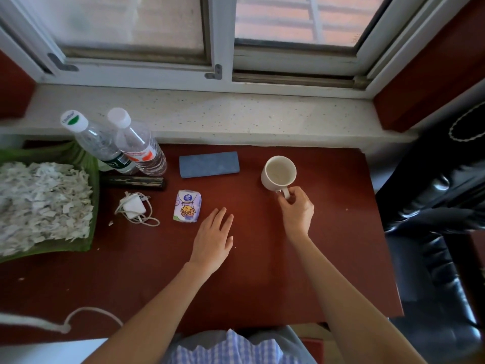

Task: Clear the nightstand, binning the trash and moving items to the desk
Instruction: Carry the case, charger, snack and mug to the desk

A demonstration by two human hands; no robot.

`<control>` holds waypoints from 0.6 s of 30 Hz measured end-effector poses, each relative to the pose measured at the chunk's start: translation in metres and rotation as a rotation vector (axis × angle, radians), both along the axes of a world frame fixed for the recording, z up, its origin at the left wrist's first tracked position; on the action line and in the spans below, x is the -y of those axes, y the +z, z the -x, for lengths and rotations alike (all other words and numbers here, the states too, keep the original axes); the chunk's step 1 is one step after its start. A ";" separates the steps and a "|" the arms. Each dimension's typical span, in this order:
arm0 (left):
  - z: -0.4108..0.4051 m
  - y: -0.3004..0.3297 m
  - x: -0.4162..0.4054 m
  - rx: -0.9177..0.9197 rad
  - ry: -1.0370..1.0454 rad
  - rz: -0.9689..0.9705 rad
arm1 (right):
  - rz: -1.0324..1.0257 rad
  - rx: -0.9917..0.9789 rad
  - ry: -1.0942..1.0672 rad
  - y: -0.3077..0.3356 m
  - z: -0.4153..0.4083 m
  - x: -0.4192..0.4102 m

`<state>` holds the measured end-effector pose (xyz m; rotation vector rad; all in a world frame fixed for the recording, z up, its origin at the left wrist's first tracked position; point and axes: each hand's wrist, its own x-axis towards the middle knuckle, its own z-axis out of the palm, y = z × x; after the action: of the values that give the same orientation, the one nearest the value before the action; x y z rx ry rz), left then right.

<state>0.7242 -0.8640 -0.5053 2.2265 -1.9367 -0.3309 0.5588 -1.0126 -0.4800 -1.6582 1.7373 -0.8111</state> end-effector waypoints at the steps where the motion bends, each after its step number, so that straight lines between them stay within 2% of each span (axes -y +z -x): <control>1: 0.000 0.000 0.000 0.000 0.002 0.004 | -0.003 0.003 0.005 -0.001 -0.001 0.002; 18: 0.001 0.000 0.000 -0.054 0.033 0.009 | 0.033 0.075 0.120 0.000 -0.036 0.013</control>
<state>0.7236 -0.8639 -0.5053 2.2175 -1.8692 -0.3724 0.5952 -1.0261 -0.4795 -1.7135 1.5656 -0.8384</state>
